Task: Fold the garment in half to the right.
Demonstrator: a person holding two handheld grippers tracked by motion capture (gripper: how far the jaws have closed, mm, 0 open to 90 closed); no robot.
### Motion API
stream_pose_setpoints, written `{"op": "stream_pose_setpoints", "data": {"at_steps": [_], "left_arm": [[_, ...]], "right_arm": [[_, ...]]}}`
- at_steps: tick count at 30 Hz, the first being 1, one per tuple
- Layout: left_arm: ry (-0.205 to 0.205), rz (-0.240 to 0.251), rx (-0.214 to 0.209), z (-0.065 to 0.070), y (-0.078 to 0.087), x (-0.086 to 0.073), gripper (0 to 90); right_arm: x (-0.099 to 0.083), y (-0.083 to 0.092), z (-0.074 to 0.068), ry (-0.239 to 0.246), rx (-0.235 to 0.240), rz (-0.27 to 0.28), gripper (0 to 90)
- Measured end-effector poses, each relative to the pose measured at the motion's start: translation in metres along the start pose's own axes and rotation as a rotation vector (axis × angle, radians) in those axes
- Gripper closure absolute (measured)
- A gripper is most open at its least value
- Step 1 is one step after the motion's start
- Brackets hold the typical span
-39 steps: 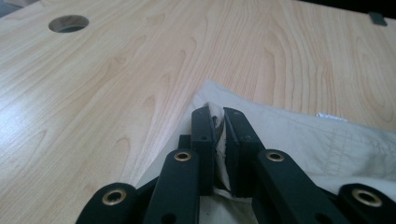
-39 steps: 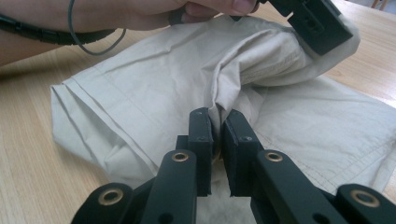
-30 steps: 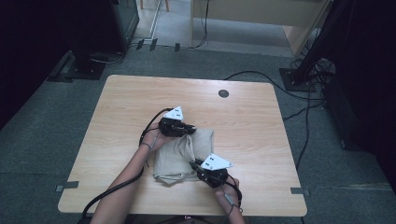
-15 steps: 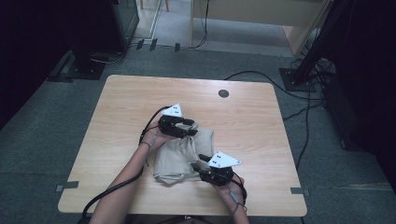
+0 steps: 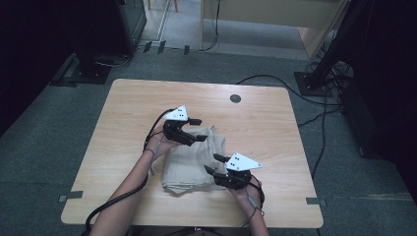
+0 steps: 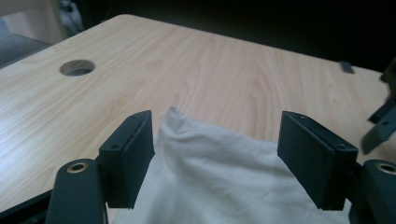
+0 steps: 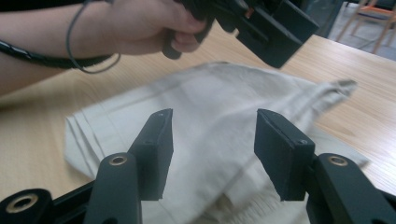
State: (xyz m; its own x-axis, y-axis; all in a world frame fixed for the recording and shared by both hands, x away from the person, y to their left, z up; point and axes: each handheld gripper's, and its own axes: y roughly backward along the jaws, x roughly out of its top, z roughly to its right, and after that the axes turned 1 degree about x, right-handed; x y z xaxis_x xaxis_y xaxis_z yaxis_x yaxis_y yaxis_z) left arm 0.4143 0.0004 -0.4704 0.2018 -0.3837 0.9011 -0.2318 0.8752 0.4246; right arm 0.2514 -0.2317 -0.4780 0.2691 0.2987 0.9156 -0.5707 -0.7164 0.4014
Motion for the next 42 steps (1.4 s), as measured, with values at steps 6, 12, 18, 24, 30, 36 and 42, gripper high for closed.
{"op": "stream_pose_setpoints", "data": {"at_steps": [6, 12, 18, 24, 30, 36, 42], "left_arm": [[0.013, -0.016, 0.036, -0.004, 0.008, -0.010, 27.1], [0.013, -0.028, 0.060, -0.007, 0.014, -0.018, 27.0], [0.023, -0.041, 0.090, -0.008, 0.015, -0.027, 21.5], [0.032, -0.060, 0.107, -0.008, 0.016, -0.035, 21.6], [0.049, -0.060, 0.123, -0.010, 0.018, -0.041, 21.6], [0.050, -0.059, 0.146, -0.007, 0.024, -0.046, 21.6], [0.058, -0.067, 0.166, -0.007, 0.027, -0.051, 21.5]], "right_arm": [[0.002, -0.013, 0.001, 0.027, 0.031, -0.043, 45.7], [0.001, -0.024, 0.001, 0.059, 0.062, -0.087, 46.9], [0.002, -0.031, 0.003, 0.091, 0.092, -0.120, 46.2], [0.001, -0.038, 0.010, 0.101, 0.116, -0.151, 44.4], [-0.004, -0.041, 0.017, 0.080, 0.117, -0.153, 44.3], [-0.003, -0.043, 0.022, 0.088, 0.115, -0.165, 43.2], [-0.001, -0.047, 0.025, 0.093, 0.125, -0.176, 43.1]]}}
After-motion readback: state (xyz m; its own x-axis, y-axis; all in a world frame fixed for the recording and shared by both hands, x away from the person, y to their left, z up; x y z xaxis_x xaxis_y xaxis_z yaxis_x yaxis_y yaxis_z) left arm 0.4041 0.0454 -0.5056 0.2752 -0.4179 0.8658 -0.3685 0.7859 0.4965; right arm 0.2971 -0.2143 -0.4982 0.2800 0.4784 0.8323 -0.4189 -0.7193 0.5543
